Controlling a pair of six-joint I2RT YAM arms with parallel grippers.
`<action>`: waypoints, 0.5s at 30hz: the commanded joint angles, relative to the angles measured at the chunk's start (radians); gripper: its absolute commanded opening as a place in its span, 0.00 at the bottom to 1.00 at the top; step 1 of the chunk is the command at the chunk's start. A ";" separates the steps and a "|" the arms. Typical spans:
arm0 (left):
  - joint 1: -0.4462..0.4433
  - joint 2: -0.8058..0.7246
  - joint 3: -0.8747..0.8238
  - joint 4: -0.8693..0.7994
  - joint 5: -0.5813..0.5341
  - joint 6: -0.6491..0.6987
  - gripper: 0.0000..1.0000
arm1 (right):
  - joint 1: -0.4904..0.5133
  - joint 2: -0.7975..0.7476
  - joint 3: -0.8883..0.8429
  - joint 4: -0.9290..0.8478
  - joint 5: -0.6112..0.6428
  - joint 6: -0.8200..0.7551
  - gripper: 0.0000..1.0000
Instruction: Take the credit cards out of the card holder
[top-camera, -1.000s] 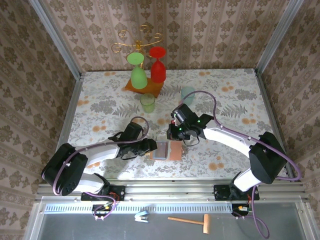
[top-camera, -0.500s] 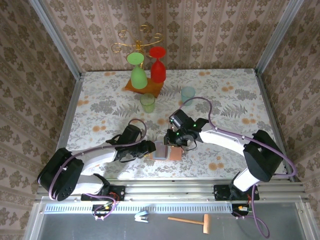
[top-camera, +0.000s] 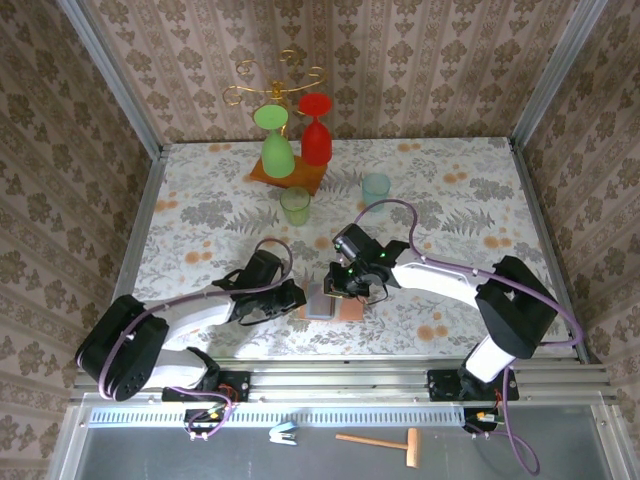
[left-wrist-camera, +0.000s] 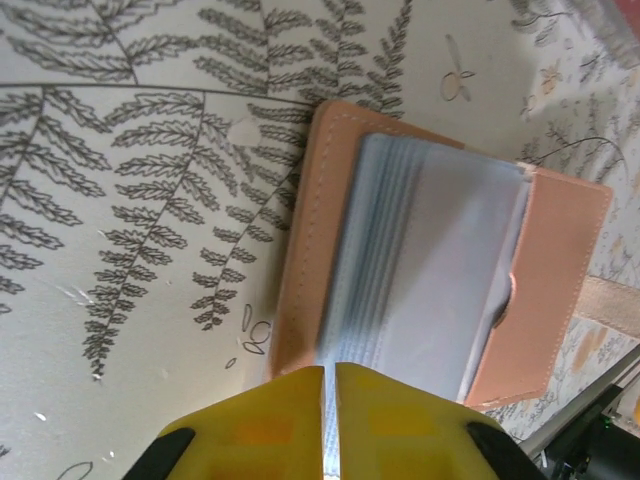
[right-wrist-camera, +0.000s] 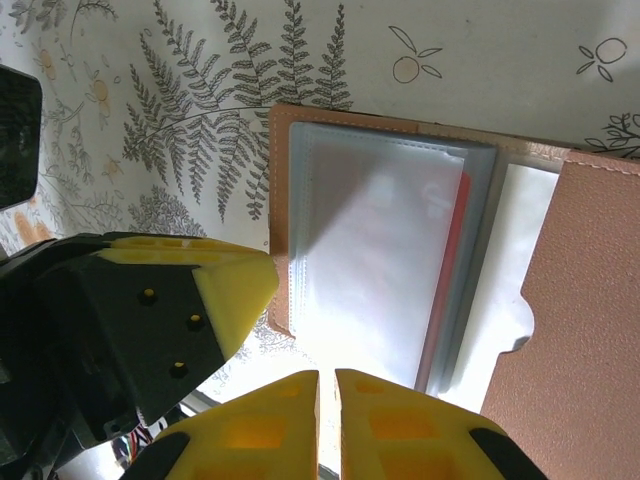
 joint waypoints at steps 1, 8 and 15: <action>-0.003 0.014 -0.010 0.012 0.016 0.002 0.10 | 0.009 0.027 -0.004 0.004 -0.004 0.019 0.12; -0.004 0.004 -0.032 0.012 0.016 -0.005 0.09 | 0.018 0.059 0.004 0.022 -0.020 0.026 0.12; -0.003 -0.014 -0.048 0.011 0.010 -0.014 0.09 | 0.026 0.094 0.019 0.031 -0.035 0.025 0.13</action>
